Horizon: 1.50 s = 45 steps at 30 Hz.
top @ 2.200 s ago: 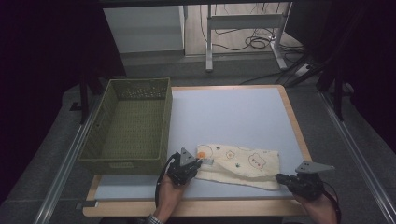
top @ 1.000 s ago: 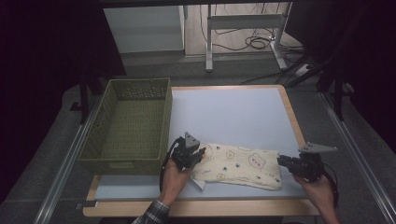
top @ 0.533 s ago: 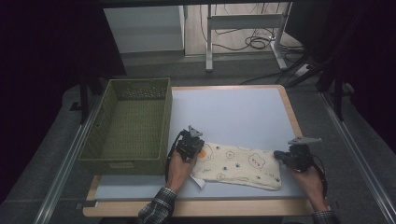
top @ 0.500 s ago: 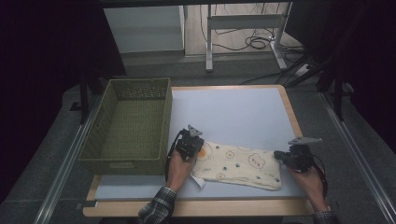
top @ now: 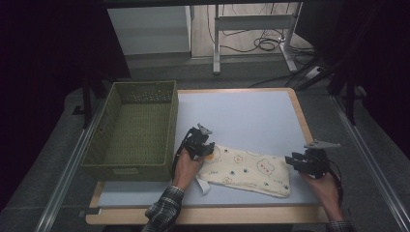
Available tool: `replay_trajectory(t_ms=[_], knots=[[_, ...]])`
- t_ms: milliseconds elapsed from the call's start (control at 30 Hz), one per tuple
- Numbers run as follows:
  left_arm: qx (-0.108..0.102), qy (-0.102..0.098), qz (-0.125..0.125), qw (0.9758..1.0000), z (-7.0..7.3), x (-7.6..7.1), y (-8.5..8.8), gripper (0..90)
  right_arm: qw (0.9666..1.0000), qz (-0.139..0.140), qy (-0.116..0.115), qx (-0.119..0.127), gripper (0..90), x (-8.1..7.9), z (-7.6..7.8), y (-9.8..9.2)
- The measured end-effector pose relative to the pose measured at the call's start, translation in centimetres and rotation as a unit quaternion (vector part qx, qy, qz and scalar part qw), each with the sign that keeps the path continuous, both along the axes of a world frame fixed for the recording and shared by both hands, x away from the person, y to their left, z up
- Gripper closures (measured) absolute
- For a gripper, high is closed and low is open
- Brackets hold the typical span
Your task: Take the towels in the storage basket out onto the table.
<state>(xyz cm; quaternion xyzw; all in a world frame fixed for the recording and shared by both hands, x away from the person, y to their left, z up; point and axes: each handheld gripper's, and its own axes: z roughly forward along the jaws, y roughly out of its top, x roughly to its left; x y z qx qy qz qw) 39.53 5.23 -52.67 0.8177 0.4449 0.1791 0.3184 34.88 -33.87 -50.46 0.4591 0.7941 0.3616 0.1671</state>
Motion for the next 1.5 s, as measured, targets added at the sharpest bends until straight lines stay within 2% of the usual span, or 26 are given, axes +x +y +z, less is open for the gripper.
replay_trajectory(t_ms=[33,67,100,133,167,200,233,367,467,533,600,667,700,733,767,833,900,1067,1100,1167,1233,1300,1367,1400,1433,1500], knots=[[-0.001,0.004,0.000,1.0000,-0.3,0.0,0.1,54.2,0.9999,0.009,0.014,-0.003,59.9,0.3,-0.7,0.5],[-0.014,0.003,-0.001,0.9999,-0.4,-0.1,0.3,54.2,0.9999,0.009,0.014,-0.003,59.9,0.3,-0.7,0.5],[-0.030,0.009,-0.004,0.9995,-0.6,-0.1,0.5,65.1,0.9996,0.014,0.013,-0.020,77.9,0.2,-1.2,1.1],[-0.044,0.016,-0.010,0.9989,-0.6,-0.2,0.6,65.1,0.9996,0.014,0.013,-0.020,77.9,0.2,-1.2,1.1],[-0.050,0.019,-0.012,0.9985,-0.6,-0.4,0.6,72.2,0.9995,0.022,0.014,-0.017,84.5,0.0,-1.2,1.2],[-0.049,0.019,-0.016,0.9985,-0.6,-0.5,0.5,78.8,0.9994,0.023,0.017,-0.018,86.0,0.0,-1.1,1.3],[-0.040,0.013,-0.019,0.9990,-0.4,-0.9,0.3,84.7,0.9992,0.022,0.013,-0.032,86.7,0.2,-0.8,1.5],[-0.054,0.005,-0.018,0.9984,-0.2,-1.4,0.4,85.6,0.9994,0.014,0.003,-0.033,86.7,1.2,-0.1,1.2],[-0.061,0.000,-0.019,0.9980,-0.1,-1.6,0.6,85.3,0.9995,0.006,-0.005,-0.030,86.6,3.3,0.4,0.8],[-0.068,-0.007,-0.014,0.9975,0.1,-1.8,0.7,85.3,0.9996,0.003,-0.005,-0.029,86.6,3.9,0.4,0.8],[-0.066,-0.012,-0.010,0.9977,0.1,-1.7,0.8,85.2,0.9996,-0.001,-0.008,-0.026,86.6,4.9,0.4,0.8],[-0.058,-0.008,-0.009,0.9982,0.0,-1.3,0.8,84.0,0.9997,-0.003,-0.003,-0.024,86.4,5.7,0.2,1.0],[-0.052,-0.005,-0.008,0.9986,-0.2,-1.1,0.8,77.1,0.9996,-0.001,0.007,-0.029,85.5,6.2,-0.2,1.2],[-0.049,-0.005,-0.003,0.9988,-0.2,-1.0,0.9,77.1,0.9996,-0.001,0.007,-0.029,85.5,6.2,-0.2,1.2],[-0.051,-0.007,0.000,0.9987,-0.2,-0.9,1.0,73.2,0.9994,0.002,0.008,-0.035,84.0,6.3,-0.3,1.2],[-0.057,-0.009,0.003,0.9983,0.0,-0.8,1.2,67.6,0.9995,0.001,0.002,-0.032,78.0,6.2,0.0,1.0],[-0.053,-0.010,0.003,0.9985,0.3,-0.7,1.3,60.0,0.9997,-0.006,-0.003,-0.023,70.8,6.3,0.8,0.2],[-0.043,0.002,-0.002,0.9991,0.1,-0.2,1.2,55.5,0.9999,0.001,0.005,-0.014,66.8,6.8,0.6,-0.1],[-0.041,0.008,-0.007,0.9991,-0.1,-0.2,1.1,55.9,0.9997,0.012,0.014,-0.017,66.9,6.8,0.2,0.2],[-0.041,0.013,-0.012,0.9990,-0.3,-0.2,1.0,58.1,0.9994,0.016,0.018,-0.022,67.2,6.8,0.0,0.4],[-0.048,0.023,-0.025,0.9983,-0.6,-0.3,0.8,68.7,0.9987,0.025,0.029,-0.034,77.9,6.8,-0.5,0.8],[-0.059,0.030,-0.033,0.9973,-0.5,-0.4,0.7,85.8,0.9980,0.032,0.024,-0.049,86.8,6.5,-0.4,1.4],[-0.052,0.017,-0.029,0.9980,-0.3,-0.3,0.5,86.9,0.9977,0.032,0.023,-0.055,87.2,6.5,-0.3,1.5],[-0.057,0.012,-0.024,0.9980,-0.1,-0.1,0.6,87.2,0.9976,0.031,0.019,-0.060,87.3,6.7,-0.1,1.6],[-0.066,-0.002,-0.011,0.9977,0.3,0.2,0.9,87.4,0.9981,0.025,0.009,-0.056,87.3,6.9,0.2,1.5],[-0.070,-0.009,-0.007,0.9975,0.6,0.1,1.0,87.4,0.9985,0.023,0.002,-0.049,87.3,6.9,0.5,1.5]])
